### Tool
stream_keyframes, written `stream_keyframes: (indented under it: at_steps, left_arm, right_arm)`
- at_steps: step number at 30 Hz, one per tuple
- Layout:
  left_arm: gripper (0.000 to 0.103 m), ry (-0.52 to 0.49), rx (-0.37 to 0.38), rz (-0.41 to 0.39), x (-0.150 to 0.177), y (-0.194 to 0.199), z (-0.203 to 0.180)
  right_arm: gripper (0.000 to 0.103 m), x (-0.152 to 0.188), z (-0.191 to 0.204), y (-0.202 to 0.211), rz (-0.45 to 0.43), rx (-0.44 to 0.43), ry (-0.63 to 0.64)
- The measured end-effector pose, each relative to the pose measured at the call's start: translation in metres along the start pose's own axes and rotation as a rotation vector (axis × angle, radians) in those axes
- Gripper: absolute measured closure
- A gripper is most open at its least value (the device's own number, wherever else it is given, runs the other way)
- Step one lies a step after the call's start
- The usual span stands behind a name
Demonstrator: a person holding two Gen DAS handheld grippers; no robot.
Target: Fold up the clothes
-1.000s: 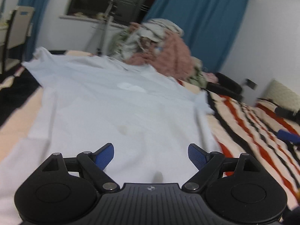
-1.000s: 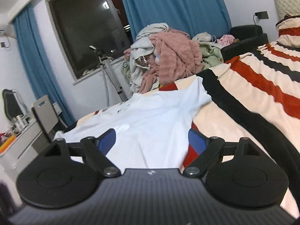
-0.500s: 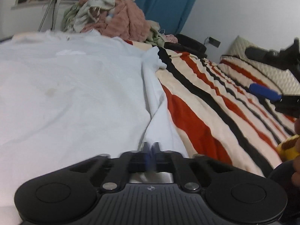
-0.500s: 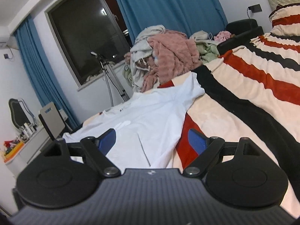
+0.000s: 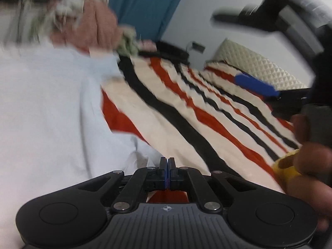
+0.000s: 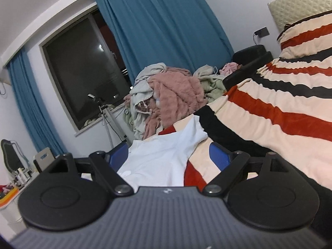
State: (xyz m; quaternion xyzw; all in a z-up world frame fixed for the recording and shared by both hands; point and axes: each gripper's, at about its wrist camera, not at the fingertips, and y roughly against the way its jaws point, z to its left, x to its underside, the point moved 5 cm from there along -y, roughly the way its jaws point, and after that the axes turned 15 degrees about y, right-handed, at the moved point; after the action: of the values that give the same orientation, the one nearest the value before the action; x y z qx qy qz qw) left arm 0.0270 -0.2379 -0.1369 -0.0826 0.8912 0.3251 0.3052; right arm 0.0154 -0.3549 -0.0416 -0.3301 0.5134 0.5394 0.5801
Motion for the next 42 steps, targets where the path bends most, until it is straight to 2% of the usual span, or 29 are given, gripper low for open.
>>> stream_keyframes:
  at_steps: [1,4,7,9,11,13,15,17,19,24,29,30,32,34,36,40,42]
  left_arm:
    - [0.103,0.025,0.015,0.030,0.004,-0.011,0.002]
    - [0.102,0.008,0.013,0.074,0.016,-0.034,0.002]
    - [0.100,-0.014,0.003,0.093,0.018,-0.040,0.007]
    - [0.095,-0.020,-0.021,0.106,0.016,-0.034,0.014]
    - [0.084,0.000,-0.048,0.102,0.013,-0.009,0.023]
    - [0.055,0.028,-0.073,0.093,0.009,0.020,0.032]
    - [0.050,0.068,-0.100,0.080,0.006,0.053,0.044]
    - [0.047,0.153,-0.131,0.051,0.006,0.092,0.065]
    - [0.038,0.291,-0.182,0.017,0.008,0.128,0.093]
    - [0.037,0.690,-0.243,-0.119,0.019,0.170,0.160]
    - [0.041,1.092,-0.290,-0.264,0.032,0.208,0.226]
    - [0.043,1.130,-0.300,-0.298,0.032,0.213,0.234]
    - [0.056,1.130,-0.321,-0.355,0.028,0.217,0.236]
    - [0.085,1.137,-0.333,-0.398,0.026,0.224,0.239]
    - [0.100,1.142,-0.322,-0.421,0.024,0.231,0.242]
    - [0.101,1.104,-0.294,-0.468,0.017,0.244,0.235]
    - [0.101,1.097,-0.269,-0.479,0.014,0.245,0.230]
  right_arm:
    - [0.016,0.001,0.000,-0.001,0.005,0.000,0.002]
    - [0.016,0.006,0.000,-0.008,0.028,-0.005,0.010]
    - [0.016,0.010,-0.003,-0.014,0.046,-0.010,0.003]
    - [0.016,0.012,-0.005,-0.017,0.054,-0.014,-0.009]
    - [0.016,0.014,-0.007,-0.019,0.062,-0.017,-0.016]
    - [0.016,0.015,-0.008,-0.021,0.067,-0.021,-0.020]
    - [0.016,0.015,-0.006,-0.021,0.066,-0.028,-0.023]
    - [0.016,0.014,-0.004,-0.020,0.067,-0.033,-0.026]
    - [0.016,0.014,-0.003,-0.019,0.072,-0.038,-0.028]
    - [0.016,0.018,0.002,-0.020,0.098,-0.051,-0.037]
    - [0.016,0.024,0.007,-0.023,0.141,-0.051,-0.041]
    - [0.016,0.025,0.008,-0.023,0.148,-0.049,-0.042]
    - [0.016,0.027,0.007,-0.025,0.166,-0.047,-0.054]
    - [0.016,0.031,0.004,-0.027,0.192,-0.050,-0.089]
    - [0.016,0.037,0.002,-0.032,0.233,-0.063,-0.120]
    - [0.016,0.060,-0.003,-0.049,0.386,-0.051,-0.191]
    - [0.016,0.073,0.002,-0.055,0.453,-0.037,-0.184]
